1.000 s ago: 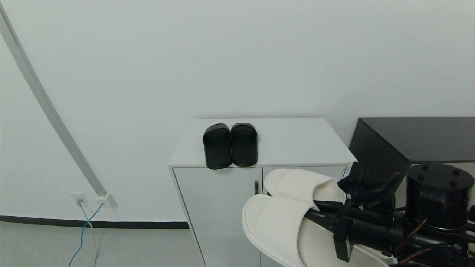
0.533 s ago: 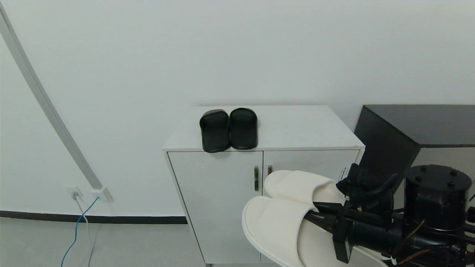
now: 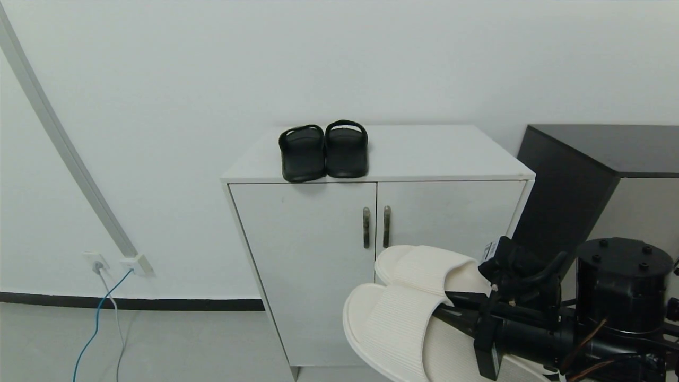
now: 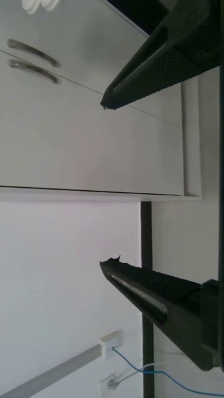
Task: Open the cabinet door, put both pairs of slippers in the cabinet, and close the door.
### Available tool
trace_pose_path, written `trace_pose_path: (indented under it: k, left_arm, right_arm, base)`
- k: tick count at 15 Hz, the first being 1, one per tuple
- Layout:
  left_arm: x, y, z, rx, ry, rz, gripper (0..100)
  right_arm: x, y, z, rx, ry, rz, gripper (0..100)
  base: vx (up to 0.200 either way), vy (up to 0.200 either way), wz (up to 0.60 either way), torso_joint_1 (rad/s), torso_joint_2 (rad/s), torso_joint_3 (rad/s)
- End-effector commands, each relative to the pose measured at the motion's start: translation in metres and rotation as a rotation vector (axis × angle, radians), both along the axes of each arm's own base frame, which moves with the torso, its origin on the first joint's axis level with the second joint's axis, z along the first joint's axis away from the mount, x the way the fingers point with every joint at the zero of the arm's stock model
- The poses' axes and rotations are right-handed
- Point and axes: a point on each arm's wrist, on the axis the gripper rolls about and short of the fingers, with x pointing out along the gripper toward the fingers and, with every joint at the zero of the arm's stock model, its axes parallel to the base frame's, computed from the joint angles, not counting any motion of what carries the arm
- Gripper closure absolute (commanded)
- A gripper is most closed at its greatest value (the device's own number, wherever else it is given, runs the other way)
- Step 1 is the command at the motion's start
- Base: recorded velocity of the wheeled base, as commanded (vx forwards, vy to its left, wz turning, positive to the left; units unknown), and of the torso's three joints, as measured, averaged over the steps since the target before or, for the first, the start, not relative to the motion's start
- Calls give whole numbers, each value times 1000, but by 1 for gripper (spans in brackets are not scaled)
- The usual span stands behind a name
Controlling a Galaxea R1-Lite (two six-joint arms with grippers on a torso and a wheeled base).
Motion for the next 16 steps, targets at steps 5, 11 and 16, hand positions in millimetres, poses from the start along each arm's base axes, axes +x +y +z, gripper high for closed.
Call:
trace_pose_path:
  k: [5,11,16]
  left_arm:
    - [0,0,0,0,1,1,0]
    - [0,0,0,0,1,1,0]
    - [0,0,0,0,1,0,0]
  right_arm:
    - [-3,1,0,-1,2,15,100]
    - [-4,1,-3,-18,-4,25,100]
    - [-4,0,-4,-21,-2,27,100]
  base:
    - [0,0,0,-158,488,330]
    - [0,0,0,-106,459,351]
    - [0,0,0,-33,396,351]
